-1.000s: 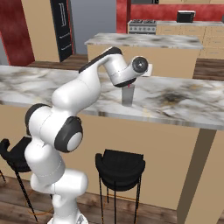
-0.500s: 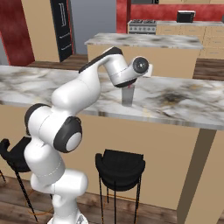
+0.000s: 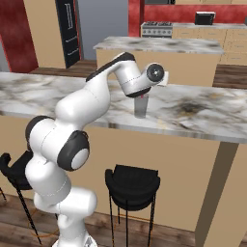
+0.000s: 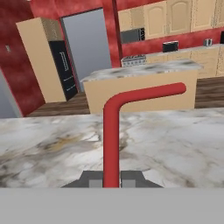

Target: Take a straw from the drawer in front and place it inside the glass cup on the dining counter.

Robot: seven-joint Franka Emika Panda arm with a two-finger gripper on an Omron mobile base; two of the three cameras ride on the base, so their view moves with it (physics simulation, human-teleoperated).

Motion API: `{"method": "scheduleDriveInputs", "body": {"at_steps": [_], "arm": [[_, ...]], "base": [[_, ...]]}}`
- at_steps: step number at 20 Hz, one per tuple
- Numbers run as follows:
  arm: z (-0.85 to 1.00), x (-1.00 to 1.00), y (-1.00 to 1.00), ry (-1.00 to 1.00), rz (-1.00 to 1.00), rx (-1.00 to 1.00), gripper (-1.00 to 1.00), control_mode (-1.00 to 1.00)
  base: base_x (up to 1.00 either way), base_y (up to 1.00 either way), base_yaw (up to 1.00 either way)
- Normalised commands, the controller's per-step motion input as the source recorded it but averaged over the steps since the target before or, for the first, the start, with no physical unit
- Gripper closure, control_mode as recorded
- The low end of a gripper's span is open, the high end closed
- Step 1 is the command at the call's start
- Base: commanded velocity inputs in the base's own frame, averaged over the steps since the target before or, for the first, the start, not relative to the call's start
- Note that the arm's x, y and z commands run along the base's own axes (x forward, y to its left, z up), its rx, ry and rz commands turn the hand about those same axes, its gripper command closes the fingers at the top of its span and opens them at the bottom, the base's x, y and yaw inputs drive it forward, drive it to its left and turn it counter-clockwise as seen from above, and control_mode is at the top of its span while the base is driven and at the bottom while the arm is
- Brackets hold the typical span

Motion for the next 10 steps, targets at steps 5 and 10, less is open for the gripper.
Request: {"method": "scheduleDriveInputs", "body": {"at_steps": [5, 10], "arm": [[-0.01, -0.05, 0.0, 0.0, 0.0, -0.01, 1.0, -1.0], [-0.01, -0.24, 0.0, -0.02, -0.01, -0.01, 1.0, -1.0]], "base": [[0.0, 0.0, 0.0], [0.0, 0.0, 0.0]]}}
